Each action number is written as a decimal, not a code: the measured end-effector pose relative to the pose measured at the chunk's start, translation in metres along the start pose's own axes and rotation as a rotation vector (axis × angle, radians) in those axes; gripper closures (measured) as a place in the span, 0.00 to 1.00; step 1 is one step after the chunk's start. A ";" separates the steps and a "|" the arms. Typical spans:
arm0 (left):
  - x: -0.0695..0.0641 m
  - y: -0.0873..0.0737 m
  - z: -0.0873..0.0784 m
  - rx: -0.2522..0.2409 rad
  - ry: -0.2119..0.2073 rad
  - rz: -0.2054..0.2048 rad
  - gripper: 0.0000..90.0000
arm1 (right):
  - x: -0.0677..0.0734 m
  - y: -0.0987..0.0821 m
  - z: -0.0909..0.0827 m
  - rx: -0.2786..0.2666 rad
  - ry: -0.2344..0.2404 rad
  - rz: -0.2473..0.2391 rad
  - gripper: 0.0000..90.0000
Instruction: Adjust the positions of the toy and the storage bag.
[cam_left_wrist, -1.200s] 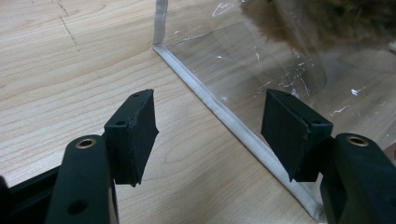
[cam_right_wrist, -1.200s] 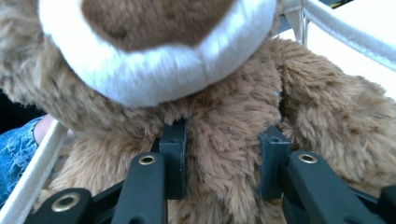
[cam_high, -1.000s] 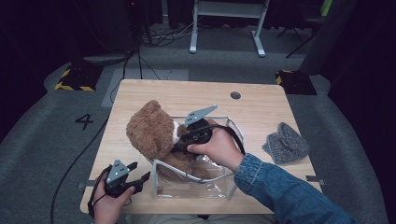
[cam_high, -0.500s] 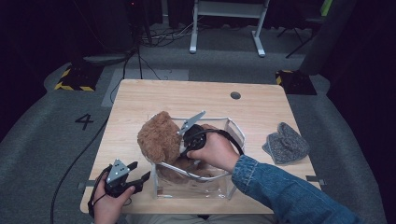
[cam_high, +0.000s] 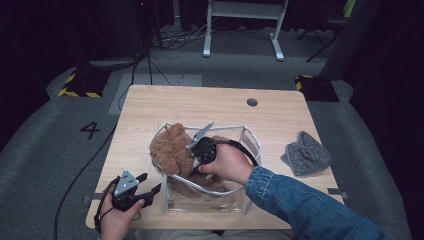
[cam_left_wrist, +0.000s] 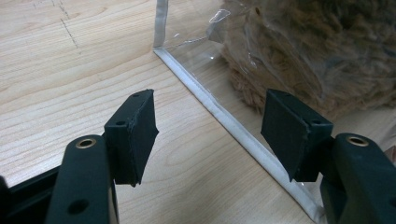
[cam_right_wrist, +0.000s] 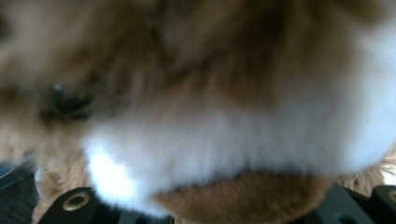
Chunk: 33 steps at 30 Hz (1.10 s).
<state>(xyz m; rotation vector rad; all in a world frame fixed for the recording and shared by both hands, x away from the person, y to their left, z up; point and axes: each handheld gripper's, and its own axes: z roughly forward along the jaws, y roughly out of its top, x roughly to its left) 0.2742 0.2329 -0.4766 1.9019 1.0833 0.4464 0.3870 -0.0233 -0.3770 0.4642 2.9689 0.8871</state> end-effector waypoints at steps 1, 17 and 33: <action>0.000 0.000 0.000 0.000 -0.001 0.000 0.40 | 0.000 0.000 0.002 0.004 0.000 -0.008 0.75; 0.003 -0.002 -0.003 -0.002 0.014 -0.004 0.40 | 0.000 -0.004 -0.020 -0.048 -0.011 0.006 0.49; 0.005 -0.011 -0.011 0.006 0.046 -0.025 0.39 | -0.004 -0.010 -0.104 -0.308 -0.015 0.081 0.44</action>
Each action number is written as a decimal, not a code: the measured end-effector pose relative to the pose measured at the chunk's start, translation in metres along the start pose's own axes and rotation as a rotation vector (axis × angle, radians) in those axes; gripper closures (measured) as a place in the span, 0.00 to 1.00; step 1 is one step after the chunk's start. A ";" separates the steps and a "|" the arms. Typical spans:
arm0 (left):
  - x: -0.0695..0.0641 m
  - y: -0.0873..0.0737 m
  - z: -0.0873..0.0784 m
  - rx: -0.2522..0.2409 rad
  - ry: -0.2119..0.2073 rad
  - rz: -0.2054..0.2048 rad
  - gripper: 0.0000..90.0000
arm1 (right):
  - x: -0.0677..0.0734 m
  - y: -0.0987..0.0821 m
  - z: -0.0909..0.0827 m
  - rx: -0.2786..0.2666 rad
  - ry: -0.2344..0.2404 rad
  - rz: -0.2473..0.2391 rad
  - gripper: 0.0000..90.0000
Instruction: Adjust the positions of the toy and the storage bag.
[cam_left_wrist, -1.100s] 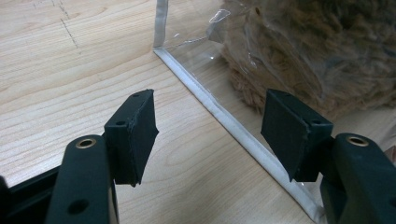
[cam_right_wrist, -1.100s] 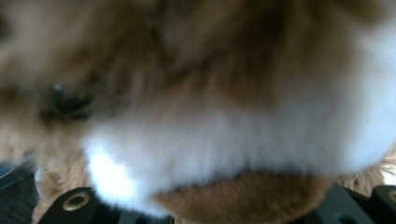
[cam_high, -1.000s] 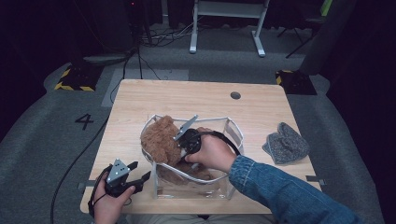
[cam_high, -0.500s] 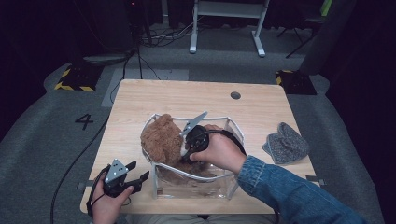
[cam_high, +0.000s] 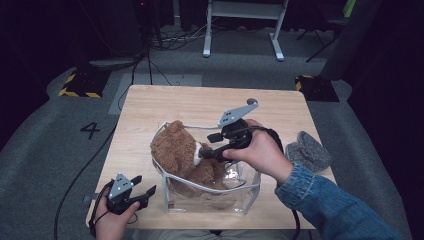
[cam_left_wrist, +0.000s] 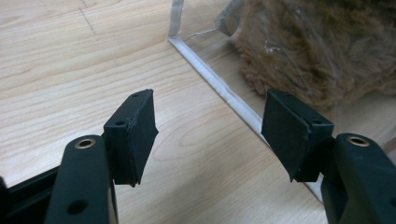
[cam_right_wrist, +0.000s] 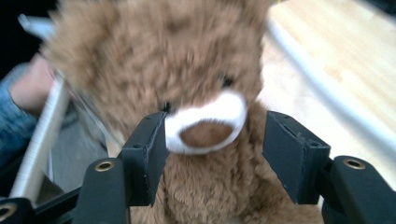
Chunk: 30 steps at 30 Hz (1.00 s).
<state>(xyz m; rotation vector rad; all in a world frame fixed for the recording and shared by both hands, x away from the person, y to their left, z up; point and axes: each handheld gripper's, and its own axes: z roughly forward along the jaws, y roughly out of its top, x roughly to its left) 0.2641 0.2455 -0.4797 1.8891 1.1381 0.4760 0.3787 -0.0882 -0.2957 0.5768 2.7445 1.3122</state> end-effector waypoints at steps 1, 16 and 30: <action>0.000 -0.001 -0.001 0.005 0.001 -0.002 0.39 | -0.001 0.002 -0.006 -0.020 -0.002 0.001 0.44; 0.004 -0.007 -0.005 0.029 0.041 -0.005 0.39 | -0.032 -0.020 -0.086 -0.168 -0.143 0.070 0.39; 0.013 -0.005 -0.004 0.046 0.069 -0.044 0.36 | -0.066 -0.079 -0.155 -0.211 -0.447 0.148 0.38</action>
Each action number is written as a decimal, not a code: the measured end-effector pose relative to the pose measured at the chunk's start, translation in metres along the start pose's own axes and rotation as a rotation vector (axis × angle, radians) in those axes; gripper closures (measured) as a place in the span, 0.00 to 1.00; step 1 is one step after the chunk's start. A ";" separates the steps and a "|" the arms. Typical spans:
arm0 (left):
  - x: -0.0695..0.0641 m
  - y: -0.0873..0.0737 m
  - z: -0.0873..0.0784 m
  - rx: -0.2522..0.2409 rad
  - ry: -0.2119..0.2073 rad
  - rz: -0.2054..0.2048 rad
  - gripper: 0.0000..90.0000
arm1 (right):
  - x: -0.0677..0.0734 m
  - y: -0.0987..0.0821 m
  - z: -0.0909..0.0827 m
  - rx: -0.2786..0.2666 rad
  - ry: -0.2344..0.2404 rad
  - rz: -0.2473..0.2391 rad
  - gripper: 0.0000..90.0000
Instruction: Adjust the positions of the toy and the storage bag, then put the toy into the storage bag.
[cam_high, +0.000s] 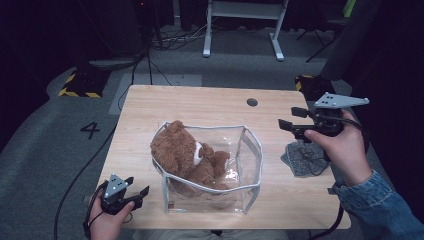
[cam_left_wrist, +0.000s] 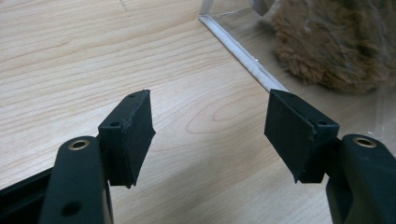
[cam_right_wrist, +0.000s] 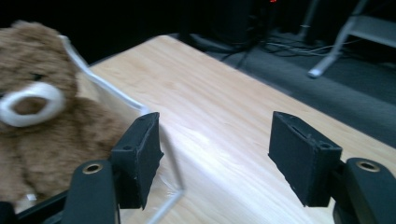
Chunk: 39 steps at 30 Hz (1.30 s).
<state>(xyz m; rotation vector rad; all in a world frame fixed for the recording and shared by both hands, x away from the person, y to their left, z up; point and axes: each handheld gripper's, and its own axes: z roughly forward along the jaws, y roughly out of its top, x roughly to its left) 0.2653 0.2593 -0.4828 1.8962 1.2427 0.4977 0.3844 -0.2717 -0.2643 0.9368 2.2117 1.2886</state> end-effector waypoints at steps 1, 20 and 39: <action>0.002 0.000 0.000 0.006 -0.001 -0.001 0.36 | -0.003 -0.003 -0.003 -0.002 -0.002 0.016 0.38; 0.012 -0.001 0.012 0.139 0.036 -0.010 0.33 | -0.054 -0.087 -0.027 0.108 -0.154 0.142 0.39; 0.013 -0.003 0.021 0.162 0.028 0.006 0.33 | -0.052 -0.174 -0.010 0.188 -0.155 0.169 0.39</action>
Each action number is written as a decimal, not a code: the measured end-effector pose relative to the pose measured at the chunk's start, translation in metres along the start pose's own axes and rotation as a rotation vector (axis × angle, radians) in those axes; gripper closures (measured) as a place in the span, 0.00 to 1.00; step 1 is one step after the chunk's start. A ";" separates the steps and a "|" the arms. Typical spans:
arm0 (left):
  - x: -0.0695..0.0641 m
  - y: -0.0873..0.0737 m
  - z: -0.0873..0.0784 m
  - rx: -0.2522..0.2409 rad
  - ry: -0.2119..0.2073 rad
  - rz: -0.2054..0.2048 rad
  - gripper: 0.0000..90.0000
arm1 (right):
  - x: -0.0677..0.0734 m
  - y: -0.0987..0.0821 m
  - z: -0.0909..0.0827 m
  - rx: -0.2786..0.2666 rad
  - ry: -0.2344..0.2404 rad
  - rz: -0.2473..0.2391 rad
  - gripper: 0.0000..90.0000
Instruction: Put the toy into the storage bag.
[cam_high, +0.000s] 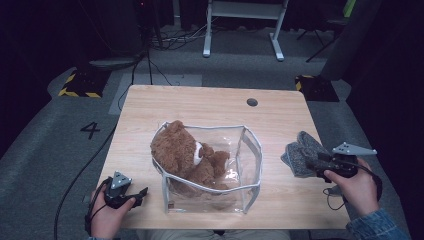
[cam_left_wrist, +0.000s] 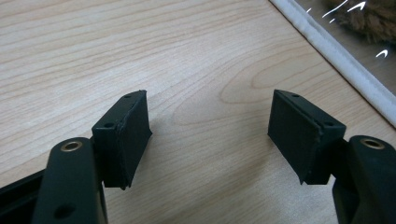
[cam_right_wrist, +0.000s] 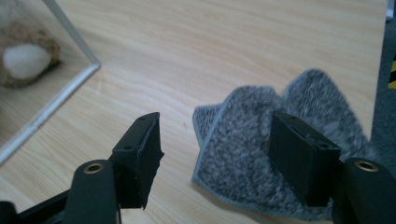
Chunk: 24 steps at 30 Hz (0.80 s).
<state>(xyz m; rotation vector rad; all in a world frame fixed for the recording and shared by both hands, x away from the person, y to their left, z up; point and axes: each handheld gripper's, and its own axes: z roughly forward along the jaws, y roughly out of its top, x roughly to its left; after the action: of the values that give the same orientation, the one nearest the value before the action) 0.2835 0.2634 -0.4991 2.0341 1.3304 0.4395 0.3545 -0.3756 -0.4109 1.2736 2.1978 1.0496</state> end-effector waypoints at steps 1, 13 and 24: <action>0.000 0.000 0.000 0.001 0.000 0.003 0.33 | 0.000 -0.006 0.004 0.009 -0.001 -0.003 0.39; -0.002 -0.001 0.004 -0.011 0.001 0.050 0.30 | 0.004 -0.057 0.031 0.070 0.001 -0.029 0.38; -0.002 0.001 0.007 -0.011 0.008 0.059 0.27 | 0.012 -0.082 0.042 0.023 -0.004 -0.058 0.33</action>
<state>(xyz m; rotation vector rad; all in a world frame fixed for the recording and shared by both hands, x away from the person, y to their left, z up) 0.2873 0.2596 -0.5033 2.0681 1.2731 0.4812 0.3295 -0.3732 -0.5000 1.2129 2.2363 1.0012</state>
